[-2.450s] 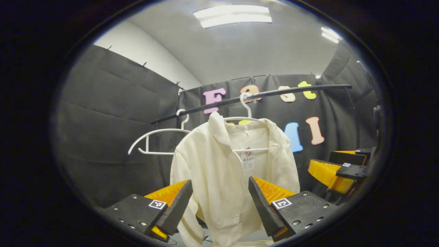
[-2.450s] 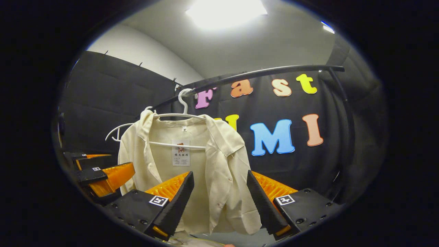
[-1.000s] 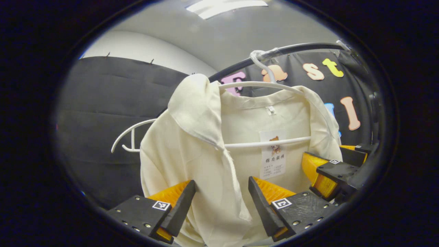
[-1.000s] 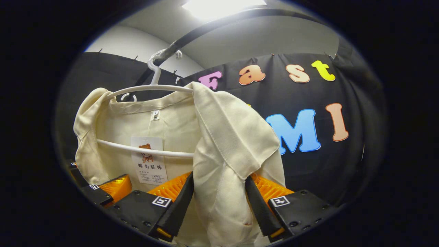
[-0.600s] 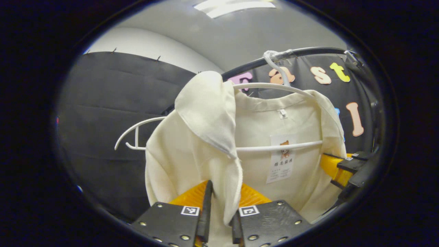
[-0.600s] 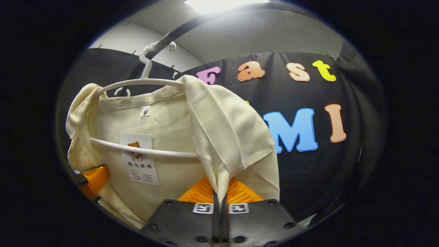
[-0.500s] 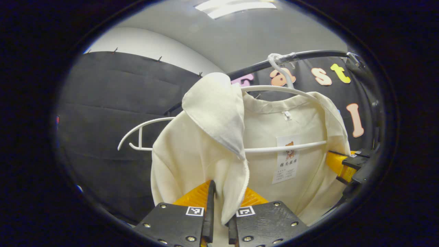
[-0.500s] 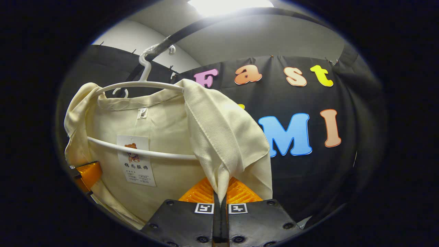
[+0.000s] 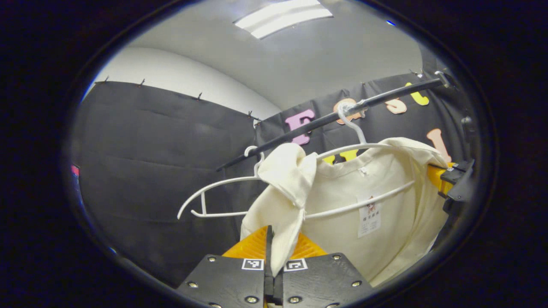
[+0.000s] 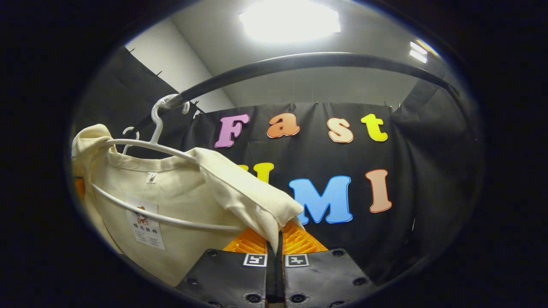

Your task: Grasp the clothes on the hanger with both hands and then place them into the laundry hamper below.

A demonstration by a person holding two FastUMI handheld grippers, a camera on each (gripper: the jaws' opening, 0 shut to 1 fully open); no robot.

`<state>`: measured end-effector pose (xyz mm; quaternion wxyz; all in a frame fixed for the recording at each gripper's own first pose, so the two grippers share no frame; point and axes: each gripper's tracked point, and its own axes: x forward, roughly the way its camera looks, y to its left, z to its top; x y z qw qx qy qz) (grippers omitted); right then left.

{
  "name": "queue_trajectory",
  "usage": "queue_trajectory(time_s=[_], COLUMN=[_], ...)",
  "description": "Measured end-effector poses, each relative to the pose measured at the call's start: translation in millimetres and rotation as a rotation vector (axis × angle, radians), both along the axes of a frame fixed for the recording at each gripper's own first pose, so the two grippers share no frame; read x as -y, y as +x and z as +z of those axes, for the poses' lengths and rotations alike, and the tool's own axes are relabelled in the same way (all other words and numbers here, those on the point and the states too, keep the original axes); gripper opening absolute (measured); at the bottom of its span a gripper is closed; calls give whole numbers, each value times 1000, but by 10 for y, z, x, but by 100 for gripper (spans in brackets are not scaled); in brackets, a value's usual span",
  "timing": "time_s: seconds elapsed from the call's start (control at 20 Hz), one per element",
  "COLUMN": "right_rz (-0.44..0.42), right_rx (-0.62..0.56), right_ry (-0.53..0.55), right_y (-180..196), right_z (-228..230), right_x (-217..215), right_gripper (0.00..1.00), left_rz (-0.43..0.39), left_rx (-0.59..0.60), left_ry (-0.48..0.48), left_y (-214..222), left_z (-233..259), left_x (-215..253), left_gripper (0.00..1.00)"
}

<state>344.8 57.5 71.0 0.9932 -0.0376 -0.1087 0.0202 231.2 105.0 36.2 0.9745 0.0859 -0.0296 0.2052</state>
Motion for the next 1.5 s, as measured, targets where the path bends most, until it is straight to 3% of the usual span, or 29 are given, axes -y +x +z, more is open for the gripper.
queue_trajectory(time_s=[0.3, 0.65, 0.95, 1.15, 1.5], right_rz=[-53, -32, 38, 156, 234], right_rx=[70, 122, 46, -65, -173], right_ry=[-23, 39, 115, 195, 177], right_y=[106, 331, 626, 921, 1090], right_z=[252, 386, 274, 13, -366], right_x=[206, 314, 241, 106, -56], right_gripper=[1, 1, 0, 1, 1], left_rz=[5, 9, -69, -135, -173], left_rx=[37, 95, 109, 107, 64], left_ry=[32, 63, 49, 5, -131], left_y=[-211, -159, 75, 220, 422], left_z=[366, 740, 832, 787, 397], left_x=[-213, -473, -594, -713, -971], left_gripper=[2, 2, 2, 2, 2])
